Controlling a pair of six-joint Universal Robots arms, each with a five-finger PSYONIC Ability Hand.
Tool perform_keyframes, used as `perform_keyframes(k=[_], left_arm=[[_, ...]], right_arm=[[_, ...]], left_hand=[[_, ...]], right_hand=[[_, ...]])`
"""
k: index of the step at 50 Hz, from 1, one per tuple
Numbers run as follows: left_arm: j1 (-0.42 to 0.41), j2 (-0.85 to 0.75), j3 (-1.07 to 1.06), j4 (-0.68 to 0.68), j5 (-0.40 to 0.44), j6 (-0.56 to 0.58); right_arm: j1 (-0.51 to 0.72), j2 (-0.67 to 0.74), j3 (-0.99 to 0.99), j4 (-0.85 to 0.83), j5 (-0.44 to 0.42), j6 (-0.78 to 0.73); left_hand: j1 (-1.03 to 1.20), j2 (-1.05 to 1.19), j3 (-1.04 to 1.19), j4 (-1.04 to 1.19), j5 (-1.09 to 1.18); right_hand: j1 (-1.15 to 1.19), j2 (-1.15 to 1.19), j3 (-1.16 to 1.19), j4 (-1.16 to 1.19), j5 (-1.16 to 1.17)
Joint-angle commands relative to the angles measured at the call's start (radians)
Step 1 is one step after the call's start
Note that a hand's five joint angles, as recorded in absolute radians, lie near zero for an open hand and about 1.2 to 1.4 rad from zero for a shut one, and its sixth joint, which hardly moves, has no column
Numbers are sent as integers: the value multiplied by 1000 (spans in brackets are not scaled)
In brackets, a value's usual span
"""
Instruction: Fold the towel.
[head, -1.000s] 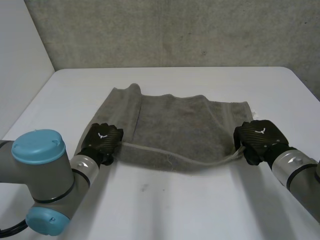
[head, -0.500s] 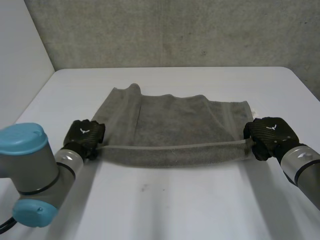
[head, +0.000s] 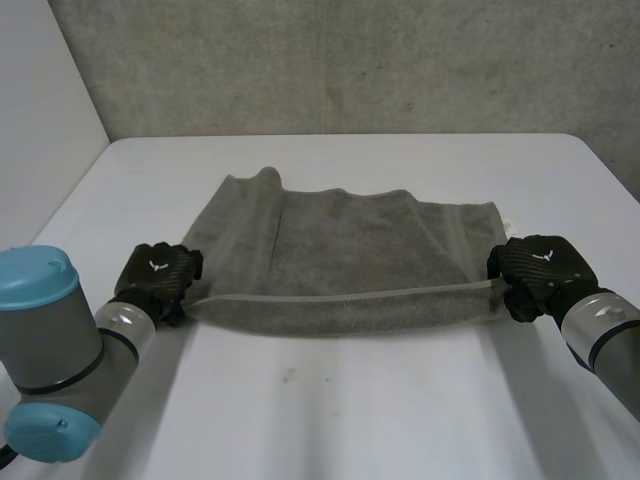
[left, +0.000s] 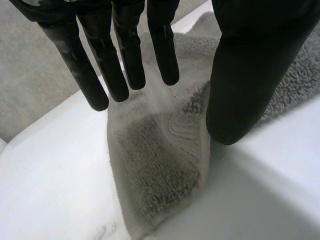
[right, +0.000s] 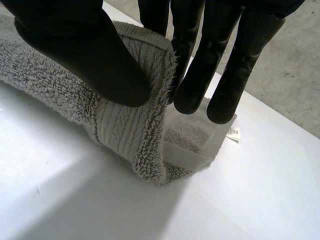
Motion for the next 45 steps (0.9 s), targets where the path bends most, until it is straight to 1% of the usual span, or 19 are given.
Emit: perform_keyframes(k=[1,6,8,9,10,11,12,17,21,22,24,27,29,30,32,35,39,43,45], left_arm=[[0,-50,13,11,0,0],[0,-87,42,13,-2,-3],[0,-105,62,11,-2,-5],[0,-105,62,11,-2,-5],[0,-108,66,13,-2,-3],[0,-108,66,13,-2,-3],[0,-108,69,13,-2,-3],[7,-67,63,11,-11,8],[17,94,49,-9,-11,12],[17,94,49,-9,-11,12],[3,213,45,-57,-9,12],[0,287,56,-99,-6,12],[-2,434,98,-197,0,31],[-2,435,98,-197,0,31],[0,532,181,-293,6,55],[1,556,227,-341,14,67],[0,562,360,-507,38,135],[-2,516,424,-631,63,214],[-2,472,433,-648,64,228]], right_arm=[[1,0,0,0,0,0],[1,0,0,-1,0,0],[-1,0,0,-1,0,0],[-1,0,0,-1,0,0],[-1,0,0,-1,0,0],[1,-2,0,-6,0,0],[1,-3,-1,-11,0,0],[3,-11,-35,-1,-2,-13],[4,-46,-95,28,8,-14],[6,-89,-125,75,8,-17],[6,-137,-165,140,0,-23],[3,-207,-275,260,0,-39],[3,-241,-334,313,0,-45],[3,-271,-395,359,0,-49],[1,-301,-461,407,0,-56],[1,-331,-584,495,-2,-88],[1,-335,-717,598,5,-155],[1,-324,-744,638,6,-188],[1,-318,-738,654,5,-203]], left_hand=[[83,84,84,85,81],[135,137,137,138,134],[340,341,341,342,338],[341,342,342,343,340],[539,540,540,541,537],[541,542,542,543,539],[784,786,786,787,783],[787,788,788,789,785],[787,788,788,789,785],[787,788,788,789,785],[787,788,788,789,785],[787,788,788,789,785],[787,788,788,789,785],[787,788,788,789,785],[787,788,788,789,785],[787,788,788,789,785],[787,788,788,789,785],[787,788,788,789,785],[787,788,788,789,785]], right_hand=[[7,182,181,179,188],[7,182,181,179,188],[7,182,181,179,188],[7,182,181,179,188],[7,182,181,179,188],[7,182,181,179,188],[7,182,181,179,188],[7,182,181,179,188],[7,182,181,179,188],[7,182,181,179,188],[7,182,181,179,188],[7,182,181,179,188],[7,182,181,179,188],[7,182,181,179,188],[7,182,181,179,188],[7,182,181,179,188],[7,182,181,179,188],[7,182,181,179,188],[7,182,181,179,188]])
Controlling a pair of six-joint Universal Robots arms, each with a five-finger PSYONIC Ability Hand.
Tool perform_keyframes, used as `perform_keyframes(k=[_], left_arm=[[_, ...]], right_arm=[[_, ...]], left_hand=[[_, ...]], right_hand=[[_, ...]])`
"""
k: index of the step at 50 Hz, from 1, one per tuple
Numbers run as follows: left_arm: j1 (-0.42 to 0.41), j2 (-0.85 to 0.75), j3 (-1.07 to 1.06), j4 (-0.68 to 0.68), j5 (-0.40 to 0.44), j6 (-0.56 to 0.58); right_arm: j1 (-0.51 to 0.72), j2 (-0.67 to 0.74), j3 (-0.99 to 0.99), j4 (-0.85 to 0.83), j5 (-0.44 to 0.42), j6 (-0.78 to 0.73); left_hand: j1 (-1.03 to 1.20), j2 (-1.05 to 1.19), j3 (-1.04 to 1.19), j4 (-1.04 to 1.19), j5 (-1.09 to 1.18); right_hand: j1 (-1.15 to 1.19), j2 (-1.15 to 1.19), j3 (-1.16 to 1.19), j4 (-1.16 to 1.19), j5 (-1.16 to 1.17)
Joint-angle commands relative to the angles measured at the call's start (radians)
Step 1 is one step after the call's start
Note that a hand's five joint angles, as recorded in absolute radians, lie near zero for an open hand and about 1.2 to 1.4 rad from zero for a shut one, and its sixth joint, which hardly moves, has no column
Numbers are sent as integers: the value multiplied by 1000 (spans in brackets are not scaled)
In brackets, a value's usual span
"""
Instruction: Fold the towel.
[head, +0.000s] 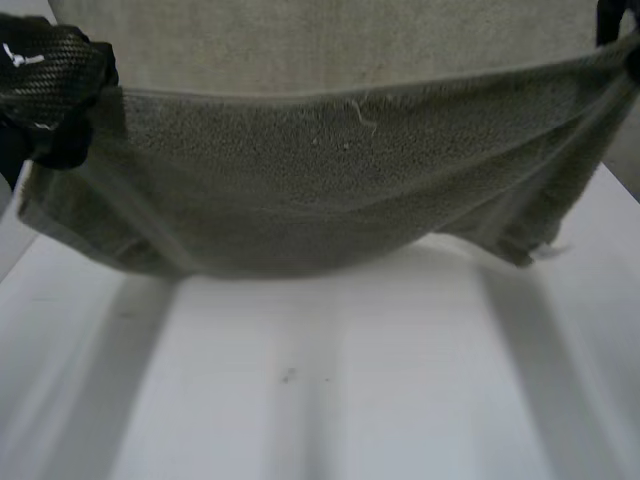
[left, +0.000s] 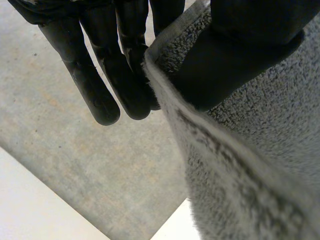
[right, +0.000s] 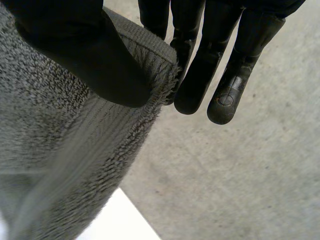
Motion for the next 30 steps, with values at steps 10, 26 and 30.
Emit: perform_keyframes(k=[10,26,30], left_arm=[[-1,-410,133,-168,30,112],[-25,-736,875,108,21,5],[-27,-697,933,194,15,-102]], right_arm=[[15,332,-39,92,13,-171],[97,541,-266,-721,172,-61],[94,447,-207,-828,171,-18]], left_hand=[[224,178,180,179,195],[224,178,180,179,195],[224,178,180,179,195]], right_hand=[[6,182,181,179,189],[6,182,181,179,189],[6,182,181,179,189]])
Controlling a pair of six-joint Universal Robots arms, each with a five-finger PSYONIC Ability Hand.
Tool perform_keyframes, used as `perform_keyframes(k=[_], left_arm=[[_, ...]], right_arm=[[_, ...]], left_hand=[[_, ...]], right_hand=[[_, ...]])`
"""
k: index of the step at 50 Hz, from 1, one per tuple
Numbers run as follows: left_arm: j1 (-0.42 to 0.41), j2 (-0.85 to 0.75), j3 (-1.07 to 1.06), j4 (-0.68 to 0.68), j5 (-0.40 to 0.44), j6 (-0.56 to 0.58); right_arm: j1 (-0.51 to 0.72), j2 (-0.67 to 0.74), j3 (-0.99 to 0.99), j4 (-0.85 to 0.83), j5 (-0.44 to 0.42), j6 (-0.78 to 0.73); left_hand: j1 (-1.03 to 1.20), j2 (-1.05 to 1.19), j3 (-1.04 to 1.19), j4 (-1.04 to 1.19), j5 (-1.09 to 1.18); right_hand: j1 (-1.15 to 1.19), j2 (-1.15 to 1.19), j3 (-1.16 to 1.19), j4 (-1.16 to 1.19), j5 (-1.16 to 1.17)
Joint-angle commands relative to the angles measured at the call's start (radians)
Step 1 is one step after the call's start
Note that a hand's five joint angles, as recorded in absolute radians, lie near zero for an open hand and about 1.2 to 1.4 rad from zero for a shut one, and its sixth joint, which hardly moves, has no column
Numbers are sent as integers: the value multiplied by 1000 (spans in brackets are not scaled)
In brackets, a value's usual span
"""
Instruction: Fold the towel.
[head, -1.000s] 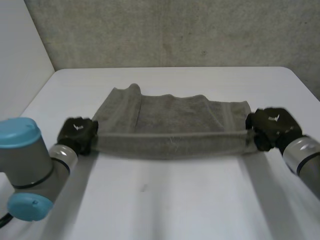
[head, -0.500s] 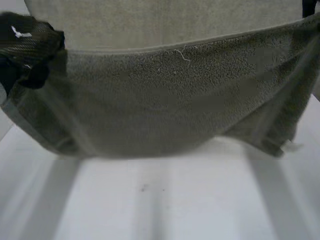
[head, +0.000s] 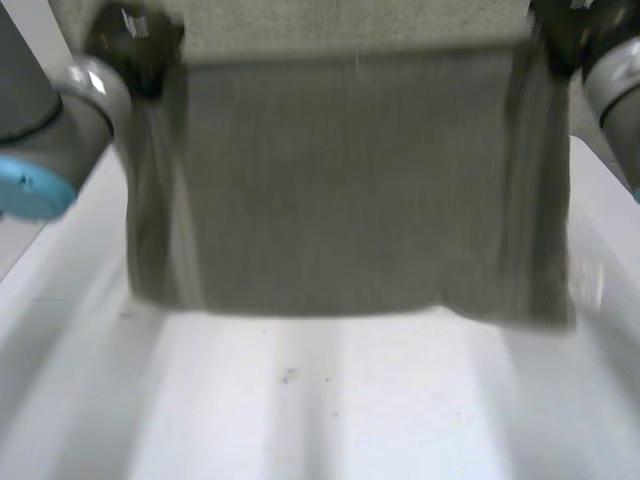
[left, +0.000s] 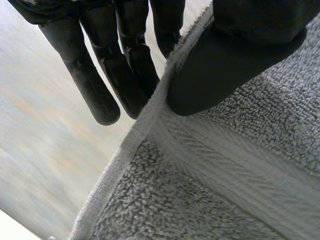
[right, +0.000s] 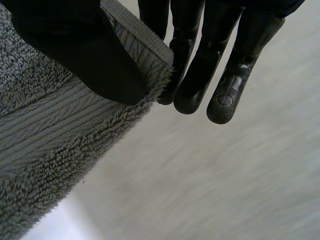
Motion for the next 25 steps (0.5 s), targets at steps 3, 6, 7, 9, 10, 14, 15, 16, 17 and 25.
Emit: perform_keyframes(k=[3,6,7,9,10,14,15,16,17,25], left_arm=[[-9,85,113,130,-7,-199],[7,127,-25,97,-3,-234],[7,127,-26,97,-3,-234],[13,168,-187,90,2,-245],[13,169,-188,90,2,-245],[16,188,-454,101,7,-241],[16,188,-455,101,7,-241],[19,187,-533,113,7,-241],[19,175,-606,133,7,-239],[16,52,-841,311,2,-227]], right_arm=[[2,-145,107,-291,20,83],[-2,-148,134,-248,16,83],[-4,-148,163,-189,1,82],[-5,-146,189,-130,-18,83],[-4,-143,215,-84,-44,83],[-5,-128,281,-15,-93,83],[-5,-113,325,-1,-110,83],[-5,-88,370,-3,-125,82],[-5,-88,370,-3,-125,82],[-5,111,491,-13,-141,73]], left_hand=[[224,178,180,179,191],[224,178,180,179,191],[224,178,180,179,191],[224,178,180,179,191],[224,178,180,179,191],[224,178,180,179,191],[224,178,180,179,191],[224,178,180,179,191],[224,178,180,179,191],[224,178,180,179,191]], right_hand=[[6,182,181,179,188],[6,182,181,179,188],[6,182,181,179,188],[6,182,181,179,188],[6,182,181,179,188],[6,182,181,179,188],[6,182,181,179,188],[6,182,181,179,188],[6,182,181,179,188],[6,182,181,179,188]])
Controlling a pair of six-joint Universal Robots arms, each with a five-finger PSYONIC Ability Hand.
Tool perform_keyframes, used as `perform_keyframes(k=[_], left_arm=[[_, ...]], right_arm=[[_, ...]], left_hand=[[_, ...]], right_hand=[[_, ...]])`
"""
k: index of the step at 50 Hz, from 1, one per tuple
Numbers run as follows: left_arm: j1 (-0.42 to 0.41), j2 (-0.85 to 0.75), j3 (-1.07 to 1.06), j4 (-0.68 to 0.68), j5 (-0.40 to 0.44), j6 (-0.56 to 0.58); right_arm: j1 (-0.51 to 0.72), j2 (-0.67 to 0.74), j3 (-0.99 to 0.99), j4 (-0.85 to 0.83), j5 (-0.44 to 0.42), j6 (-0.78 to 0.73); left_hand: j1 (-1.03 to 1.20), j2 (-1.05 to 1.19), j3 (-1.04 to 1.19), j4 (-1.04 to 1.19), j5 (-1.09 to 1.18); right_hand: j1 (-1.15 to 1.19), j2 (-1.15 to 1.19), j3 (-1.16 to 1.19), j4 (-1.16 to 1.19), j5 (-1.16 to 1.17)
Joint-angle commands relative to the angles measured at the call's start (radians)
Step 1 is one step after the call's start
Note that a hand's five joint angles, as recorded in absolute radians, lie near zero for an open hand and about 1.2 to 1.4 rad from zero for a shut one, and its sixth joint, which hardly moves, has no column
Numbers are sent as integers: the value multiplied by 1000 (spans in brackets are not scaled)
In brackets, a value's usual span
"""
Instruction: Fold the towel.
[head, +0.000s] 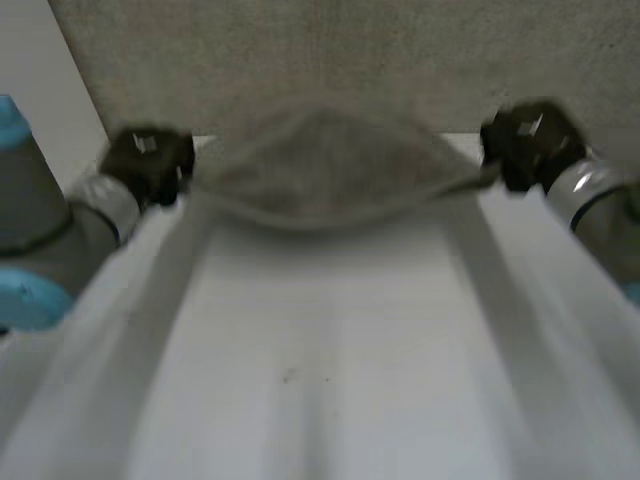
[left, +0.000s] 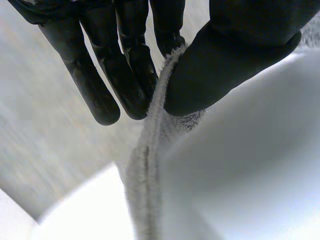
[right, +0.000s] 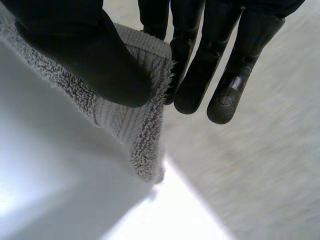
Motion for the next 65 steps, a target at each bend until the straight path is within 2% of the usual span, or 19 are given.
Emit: perform_keyframes(k=[1,11,13,20,25,31,36,41,49,59,65], left_arm=[[-3,-111,-198,154,-5,13],[2,-96,-259,189,-3,45],[2,-87,-262,190,-2,45],[2,-76,-279,197,-3,45],[2,-81,-293,198,-3,46],[2,-85,-293,198,-3,45],[2,-85,-293,198,-3,45],[2,-85,-302,198,-3,45],[2,-84,-308,198,-3,43],[2,-84,-313,198,-2,43],[2,-84,-313,198,-2,43]], right_arm=[[0,173,85,-14,-4,-6],[-9,179,142,-10,2,0],[-15,164,157,-12,1,3],[-29,160,174,-24,-5,5],[-29,150,202,-56,-16,1],[-27,129,251,-145,-100,-32],[-30,130,263,-181,-130,-114],[-73,100,277,-179,-128,-294],[-101,48,297,-178,-142,-361],[-121,55,308,-118,-225,-393],[-132,25,306,-80,-219,-384]], left_hand=[[224,177,180,179,187],[224,177,180,179,187],[224,177,180,179,187],[224,177,180,179,187],[224,177,180,179,187],[224,177,180,179,187],[224,177,180,179,187],[224,177,180,179,187],[224,177,180,179,187],[224,177,180,179,187],[224,177,180,179,187]], right_hand=[[6,182,181,179,187],[-48,127,126,124,132],[-364,-188,-189,-191,-183],[-641,-466,-466,-468,-460],[-639,-463,-464,-466,-458],[-639,-463,-464,-466,-458],[-691,-516,-517,-519,-511],[-984,-809,-810,-812,-804],[-1011,-836,-837,-839,-831],[-991,-815,-816,-818,-810],[-938,-763,-764,-766,-758]])
